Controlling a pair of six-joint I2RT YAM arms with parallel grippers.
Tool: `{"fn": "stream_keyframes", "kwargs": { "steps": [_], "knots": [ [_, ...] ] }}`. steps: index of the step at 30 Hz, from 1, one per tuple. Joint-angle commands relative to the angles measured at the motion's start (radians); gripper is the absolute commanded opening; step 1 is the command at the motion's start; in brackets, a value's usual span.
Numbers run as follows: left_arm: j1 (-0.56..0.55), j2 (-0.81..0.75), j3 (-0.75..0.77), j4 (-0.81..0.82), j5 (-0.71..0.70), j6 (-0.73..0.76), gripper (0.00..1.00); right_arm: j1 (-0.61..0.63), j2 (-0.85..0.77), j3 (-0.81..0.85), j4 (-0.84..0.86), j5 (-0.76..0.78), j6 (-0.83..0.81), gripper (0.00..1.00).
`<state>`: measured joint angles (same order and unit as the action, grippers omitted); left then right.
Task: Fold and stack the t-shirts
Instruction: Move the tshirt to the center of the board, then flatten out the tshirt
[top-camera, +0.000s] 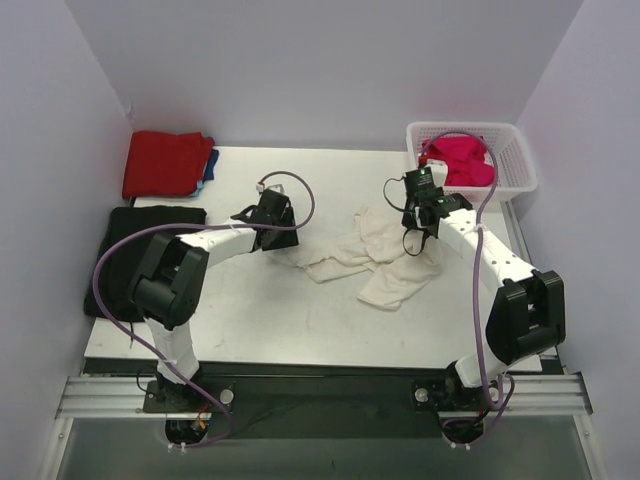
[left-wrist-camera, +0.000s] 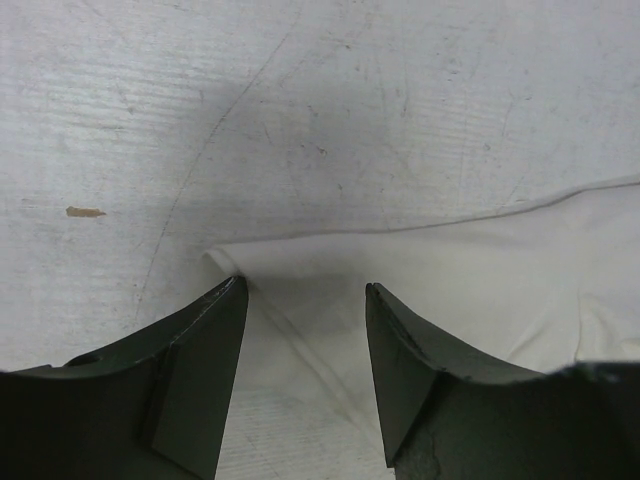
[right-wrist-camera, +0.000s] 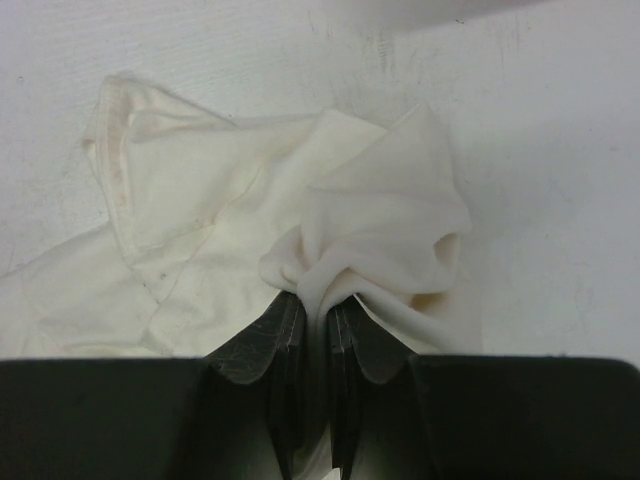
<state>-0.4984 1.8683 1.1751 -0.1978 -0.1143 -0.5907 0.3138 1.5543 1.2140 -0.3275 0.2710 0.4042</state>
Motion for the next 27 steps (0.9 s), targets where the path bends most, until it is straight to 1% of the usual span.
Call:
{"fn": "stream_keyframes", "kwargs": {
  "steps": [1,3,7,13,20,23,24,25,27],
  "knots": [
    [-0.002,-0.003,0.049,-0.052,-0.079,-0.001,0.61,-0.012,0.013,0.044,-0.036,0.004,0.008,0.0],
    [-0.002,-0.018,0.028,-0.057,-0.105,-0.004,0.61,-0.012,0.021,0.047,-0.035,-0.003,0.01,0.0],
    [0.001,-0.046,0.003,-0.049,-0.108,-0.003,0.62,-0.015,0.038,0.058,-0.039,-0.009,0.015,0.0],
    [0.008,0.008,0.011,-0.003,-0.039,-0.015,0.62,-0.016,0.056,0.074,-0.053,-0.01,0.012,0.0],
    [0.02,0.046,0.058,0.011,-0.01,-0.015,0.55,-0.022,0.056,0.079,-0.067,0.002,0.005,0.0],
    [0.026,0.071,0.07,0.012,0.007,-0.012,0.5,-0.024,0.056,0.079,-0.068,0.004,0.005,0.0],
    [0.029,0.084,0.081,0.014,0.011,-0.009,0.43,-0.027,0.056,0.079,-0.07,0.004,0.007,0.0],
    [0.031,0.091,0.087,0.015,0.015,-0.008,0.39,-0.027,0.056,0.081,-0.07,0.007,0.005,0.0],
    [0.034,0.101,0.107,0.012,0.019,0.005,0.28,-0.028,0.055,0.081,-0.073,0.008,0.008,0.0]
  ]
}}
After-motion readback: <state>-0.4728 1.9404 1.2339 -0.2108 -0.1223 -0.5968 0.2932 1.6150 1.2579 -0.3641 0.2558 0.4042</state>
